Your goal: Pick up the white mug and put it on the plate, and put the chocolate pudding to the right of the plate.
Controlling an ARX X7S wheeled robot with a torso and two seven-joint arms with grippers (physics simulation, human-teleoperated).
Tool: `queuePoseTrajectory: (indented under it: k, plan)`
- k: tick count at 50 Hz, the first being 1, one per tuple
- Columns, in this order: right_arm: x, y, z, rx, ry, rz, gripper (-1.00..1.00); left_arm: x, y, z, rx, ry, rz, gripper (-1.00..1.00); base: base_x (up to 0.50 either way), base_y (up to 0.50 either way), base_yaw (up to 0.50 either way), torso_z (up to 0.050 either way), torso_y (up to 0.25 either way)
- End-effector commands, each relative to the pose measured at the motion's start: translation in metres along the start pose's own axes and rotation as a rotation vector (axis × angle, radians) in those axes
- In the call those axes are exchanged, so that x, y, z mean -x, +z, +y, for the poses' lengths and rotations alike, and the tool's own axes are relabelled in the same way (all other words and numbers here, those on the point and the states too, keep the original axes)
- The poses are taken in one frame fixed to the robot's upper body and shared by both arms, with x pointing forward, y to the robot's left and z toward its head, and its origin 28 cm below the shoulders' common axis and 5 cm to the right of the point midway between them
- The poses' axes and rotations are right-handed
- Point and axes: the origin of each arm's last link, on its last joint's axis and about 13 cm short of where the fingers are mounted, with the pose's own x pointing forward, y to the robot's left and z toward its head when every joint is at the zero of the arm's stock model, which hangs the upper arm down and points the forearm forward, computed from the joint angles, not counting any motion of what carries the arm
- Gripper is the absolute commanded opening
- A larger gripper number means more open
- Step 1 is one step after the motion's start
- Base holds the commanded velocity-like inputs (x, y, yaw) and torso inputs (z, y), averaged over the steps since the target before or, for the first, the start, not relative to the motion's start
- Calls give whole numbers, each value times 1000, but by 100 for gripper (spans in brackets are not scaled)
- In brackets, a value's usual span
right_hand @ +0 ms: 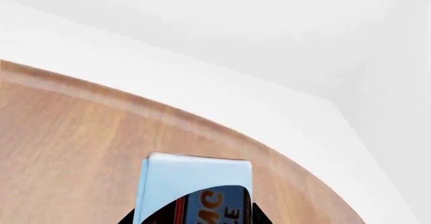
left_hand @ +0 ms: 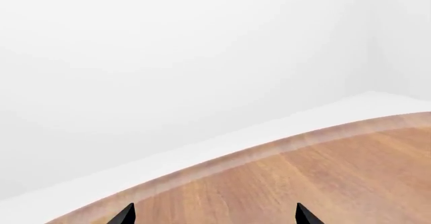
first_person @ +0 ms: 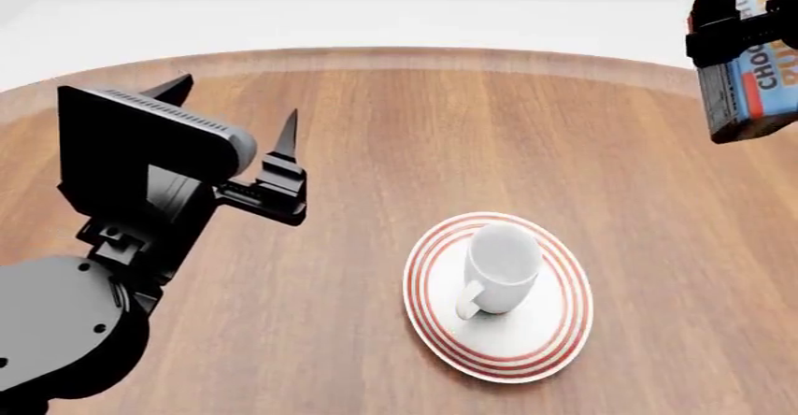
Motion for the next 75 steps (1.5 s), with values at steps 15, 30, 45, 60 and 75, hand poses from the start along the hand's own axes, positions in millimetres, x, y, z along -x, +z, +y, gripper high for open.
queuePoseTrajectory:
  k: [15,30,45,60,75]
  plan:
    - [-32,-32,0,-57,-15,208,-100,-4,-1,-3,-3,-28,-23,100,0,0,0,0,0]
    - [-27,-76,6,-36,127,305,-100,-5,-2,-5,-3,-34,-16,100,0,0,0,0,0]
    - [-26,-94,12,-42,162,344,-100,-5,-3,-6,-3,-45,-11,100,0,0,0,0,0]
    - [-28,-109,15,-49,169,367,-100,-4,-4,-7,-2,-46,-8,100,0,0,0,0,0]
    - [-27,-128,16,-115,161,365,-100,-5,-6,-8,-4,-49,-4,100,0,0,0,0,1]
